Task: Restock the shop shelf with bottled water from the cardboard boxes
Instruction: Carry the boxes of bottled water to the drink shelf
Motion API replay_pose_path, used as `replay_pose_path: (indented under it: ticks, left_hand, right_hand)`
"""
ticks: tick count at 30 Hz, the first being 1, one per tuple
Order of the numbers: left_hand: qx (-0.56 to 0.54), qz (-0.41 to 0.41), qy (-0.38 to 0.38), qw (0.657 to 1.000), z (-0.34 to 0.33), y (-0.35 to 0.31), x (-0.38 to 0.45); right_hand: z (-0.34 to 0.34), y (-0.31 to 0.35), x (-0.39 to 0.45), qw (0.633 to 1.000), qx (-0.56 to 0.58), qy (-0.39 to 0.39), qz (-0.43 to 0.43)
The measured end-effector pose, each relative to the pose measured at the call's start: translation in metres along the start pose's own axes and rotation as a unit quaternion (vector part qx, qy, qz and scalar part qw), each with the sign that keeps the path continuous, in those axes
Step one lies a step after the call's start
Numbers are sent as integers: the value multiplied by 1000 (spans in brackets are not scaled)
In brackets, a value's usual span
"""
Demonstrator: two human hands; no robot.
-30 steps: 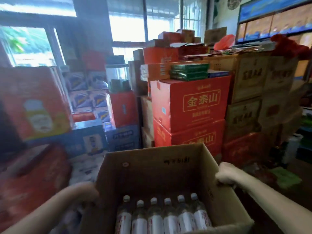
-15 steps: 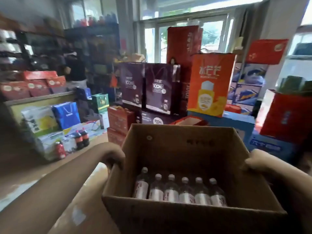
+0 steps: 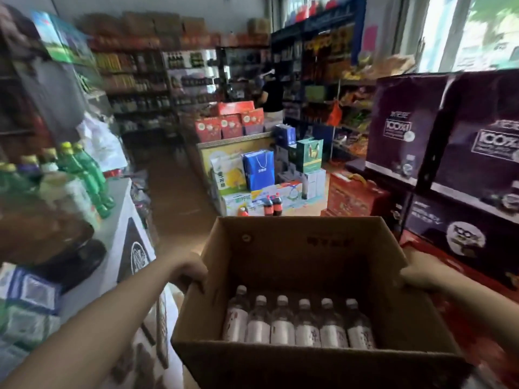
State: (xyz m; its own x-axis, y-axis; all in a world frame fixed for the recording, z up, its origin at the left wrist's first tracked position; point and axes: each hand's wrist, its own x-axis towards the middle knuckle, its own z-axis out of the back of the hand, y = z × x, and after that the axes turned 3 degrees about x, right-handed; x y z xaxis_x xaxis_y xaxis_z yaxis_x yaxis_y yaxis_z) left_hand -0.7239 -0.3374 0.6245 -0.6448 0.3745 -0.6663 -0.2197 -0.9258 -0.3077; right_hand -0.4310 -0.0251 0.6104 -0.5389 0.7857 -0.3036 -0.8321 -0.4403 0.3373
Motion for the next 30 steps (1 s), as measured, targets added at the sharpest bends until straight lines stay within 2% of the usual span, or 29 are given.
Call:
replay_pose_path:
  ticks: [8,14,19,25,27,30]
  left_hand:
    - [-83,91,-79,989,71,48,121]
    - [-154,162,-98,970,117,58,236]
    - [-157,206,-98,961,188,50,326]
    - [-195,246,-131,940,275,58,431]
    - [-232,250,-127,931,310,71,477]
    - [-227,239,-97,939,372,88,548]
  right_hand:
    - [-39,143,159,996,41,-24,77]
    - [-70,254,319,990,22,7,142]
    - [-84,361,451,986,39,77,144]
    - [-96,494,577,976,-27,76,201]
    - [-106,540,619,974,-31,81,209]
    - [-121,609,678,972,-46,90,213]
